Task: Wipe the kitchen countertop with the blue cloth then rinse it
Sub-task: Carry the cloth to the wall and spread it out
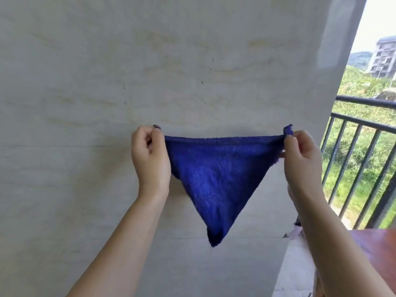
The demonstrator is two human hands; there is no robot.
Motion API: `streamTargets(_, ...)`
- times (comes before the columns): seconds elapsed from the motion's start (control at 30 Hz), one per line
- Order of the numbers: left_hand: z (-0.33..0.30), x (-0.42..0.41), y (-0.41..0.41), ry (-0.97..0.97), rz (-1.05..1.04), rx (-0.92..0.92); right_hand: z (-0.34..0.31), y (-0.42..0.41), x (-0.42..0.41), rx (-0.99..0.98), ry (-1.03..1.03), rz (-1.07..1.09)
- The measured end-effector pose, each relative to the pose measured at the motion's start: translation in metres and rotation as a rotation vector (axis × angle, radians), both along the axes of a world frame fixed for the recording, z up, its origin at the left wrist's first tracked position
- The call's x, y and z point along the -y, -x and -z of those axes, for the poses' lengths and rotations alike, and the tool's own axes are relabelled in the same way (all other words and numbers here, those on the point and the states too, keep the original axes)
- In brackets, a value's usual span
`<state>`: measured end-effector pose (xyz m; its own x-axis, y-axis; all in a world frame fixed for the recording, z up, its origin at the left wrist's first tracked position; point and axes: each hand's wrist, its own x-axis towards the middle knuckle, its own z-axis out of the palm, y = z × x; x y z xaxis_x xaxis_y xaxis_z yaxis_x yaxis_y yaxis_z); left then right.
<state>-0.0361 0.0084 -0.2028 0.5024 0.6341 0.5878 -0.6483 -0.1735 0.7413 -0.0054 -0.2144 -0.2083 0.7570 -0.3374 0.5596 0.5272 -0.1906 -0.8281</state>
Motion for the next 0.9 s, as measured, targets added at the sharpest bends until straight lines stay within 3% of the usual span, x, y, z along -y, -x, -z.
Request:
streamTargets(0.13,-0.025,-0.009,-0.004,-0.270,-0.015,0.109,-0.028,-0.004,0.002,0.193,0.013,-0.077)
streamTargets(0.2,-0.030,-0.015,-0.013,-0.306,-0.032,0.079,-0.039,-0.011,0.004,0.163,-0.022,-0.164)
streamTargets(0.33,-0.030,-0.034,-0.026,-0.594,-0.080,-0.045,-0.050,-0.020,0.016,0.060,0.373,-0.142)
streamTargets(0.47,-0.042,-0.050,-0.016,-0.796,-0.224,-0.036,-0.057,-0.021,0.028,-0.229,0.929,-0.491)
streamTargets(0.53,-0.051,-0.046,-0.014,-0.978,-0.211,-0.200,-0.055,-0.021,0.018,-0.149,1.129,-0.503)
streamTargets(0.63,-0.055,-0.038,-0.015,-1.287,-0.165,-0.617,-0.073,-0.019,0.007,-0.006,0.848,-0.540)
streamTargets(0.7,-0.053,-0.026,-0.015,-1.252,0.096,-0.701,-0.089,-0.018,0.004,-0.011,0.661,-0.640)
streamTargets(0.8,-0.049,0.013,-0.018,-1.026,0.547,-0.561,-0.106,-0.017,-0.011,0.041,0.678,-0.681)
streamTargets(0.9,-0.052,0.035,-0.028,-0.823,0.613,-0.417,-0.123,-0.019,-0.012,0.077,0.650,-0.617)
